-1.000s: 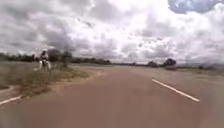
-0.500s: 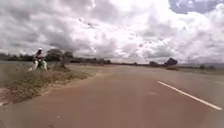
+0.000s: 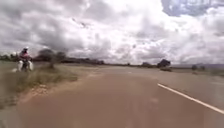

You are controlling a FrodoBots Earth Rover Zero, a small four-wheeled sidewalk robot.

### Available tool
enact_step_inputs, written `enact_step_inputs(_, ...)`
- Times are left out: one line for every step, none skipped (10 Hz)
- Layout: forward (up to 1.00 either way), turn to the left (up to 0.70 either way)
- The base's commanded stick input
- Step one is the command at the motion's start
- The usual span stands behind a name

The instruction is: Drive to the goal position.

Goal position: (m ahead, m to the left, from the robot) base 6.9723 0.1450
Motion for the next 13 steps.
enact_step_inputs(1.0, 0.0)
enact_step_inputs(1.0, -0.12)
enact_step_inputs(1.0, -0.27)
enact_step_inputs(1.0, -0.34)
enact_step_inputs(1.0, -0.38)
enact_step_inputs(1.0, -0.32)
enact_step_inputs(1.0, -0.14)
enact_step_inputs(1.0, 0.0)
enact_step_inputs(1.0, 0.0)
enact_step_inputs(1.0, 0.0)
enact_step_inputs(1.0, 0.0)
enact_step_inputs(1.0, 0.0)
enact_step_inputs(1.0, 0.0)
